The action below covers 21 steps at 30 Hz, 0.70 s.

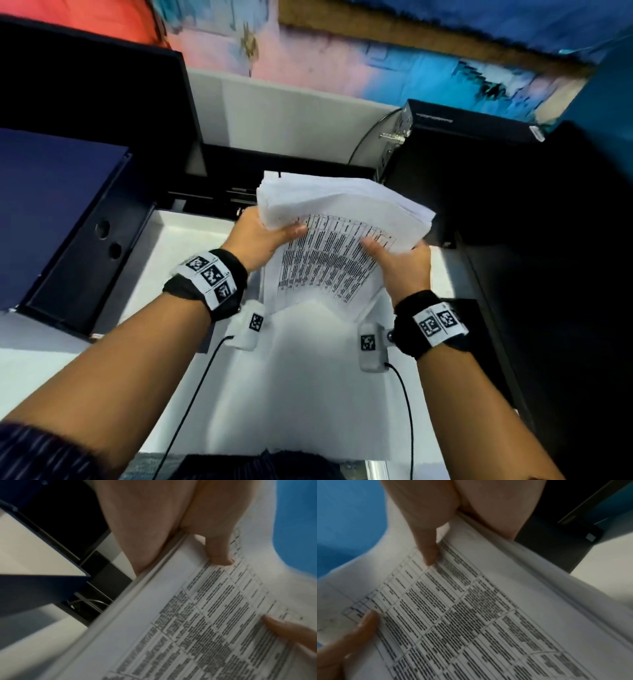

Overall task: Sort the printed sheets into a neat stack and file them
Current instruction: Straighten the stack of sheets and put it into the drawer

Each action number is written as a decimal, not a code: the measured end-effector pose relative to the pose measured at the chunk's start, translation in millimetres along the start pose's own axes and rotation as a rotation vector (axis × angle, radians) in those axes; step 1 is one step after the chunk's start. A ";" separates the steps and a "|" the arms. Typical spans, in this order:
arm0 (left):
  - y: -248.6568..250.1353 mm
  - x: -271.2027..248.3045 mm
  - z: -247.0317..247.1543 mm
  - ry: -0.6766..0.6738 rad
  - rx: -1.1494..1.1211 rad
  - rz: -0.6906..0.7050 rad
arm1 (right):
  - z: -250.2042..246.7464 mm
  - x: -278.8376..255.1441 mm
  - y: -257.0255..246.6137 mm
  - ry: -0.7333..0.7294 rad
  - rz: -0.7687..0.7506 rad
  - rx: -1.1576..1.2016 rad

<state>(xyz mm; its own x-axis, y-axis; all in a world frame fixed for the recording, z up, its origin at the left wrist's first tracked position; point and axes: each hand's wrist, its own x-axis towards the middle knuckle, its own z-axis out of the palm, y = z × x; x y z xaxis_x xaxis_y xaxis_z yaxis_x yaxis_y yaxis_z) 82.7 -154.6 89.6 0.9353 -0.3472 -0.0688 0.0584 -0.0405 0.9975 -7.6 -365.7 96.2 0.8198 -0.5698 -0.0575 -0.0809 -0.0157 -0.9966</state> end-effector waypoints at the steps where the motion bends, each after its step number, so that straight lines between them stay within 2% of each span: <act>1: 0.7 -1.2 2.4 0.053 0.030 0.009 | 2.2 -0.5 -0.6 0.026 -0.011 0.011; 4: 12.0 -6.8 7.3 0.215 0.027 0.135 | 4.3 -2.8 -11.8 0.091 -0.153 0.016; 6: 7.9 -9.5 8.6 0.281 0.048 0.188 | 6.2 -9.1 -10.1 0.114 -0.197 -0.016; 9: -10.5 -13.8 9.1 0.203 0.185 0.105 | 11.3 -22.8 0.6 0.111 -0.093 0.021; 11: -11.2 -13.1 8.2 0.181 0.123 0.102 | 12.8 -23.5 -9.5 0.156 -0.113 0.073; 13: 2.8 -15.6 12.7 0.244 0.013 0.213 | 13.3 -20.3 -26.6 0.203 -0.235 0.106; 16: 28.1 -19.4 24.2 0.363 0.017 0.407 | 17.9 -15.8 -43.4 0.233 -0.342 0.056; 18: 35.6 -16.7 27.7 0.408 0.095 0.426 | 20.7 -13.3 -43.0 0.265 -0.342 0.025; 21: 38.5 -7.2 24.5 0.447 0.137 0.385 | 20.2 -9.9 -43.0 0.292 -0.280 0.123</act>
<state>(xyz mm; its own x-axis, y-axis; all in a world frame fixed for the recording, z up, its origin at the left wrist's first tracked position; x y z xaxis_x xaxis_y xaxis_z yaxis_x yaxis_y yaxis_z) 69.7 -176.6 128.1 0.9382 0.0649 0.3399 -0.3307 -0.1209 0.9359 -0.8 -342.7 138.4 0.6040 -0.7666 0.2180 0.2054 -0.1146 -0.9720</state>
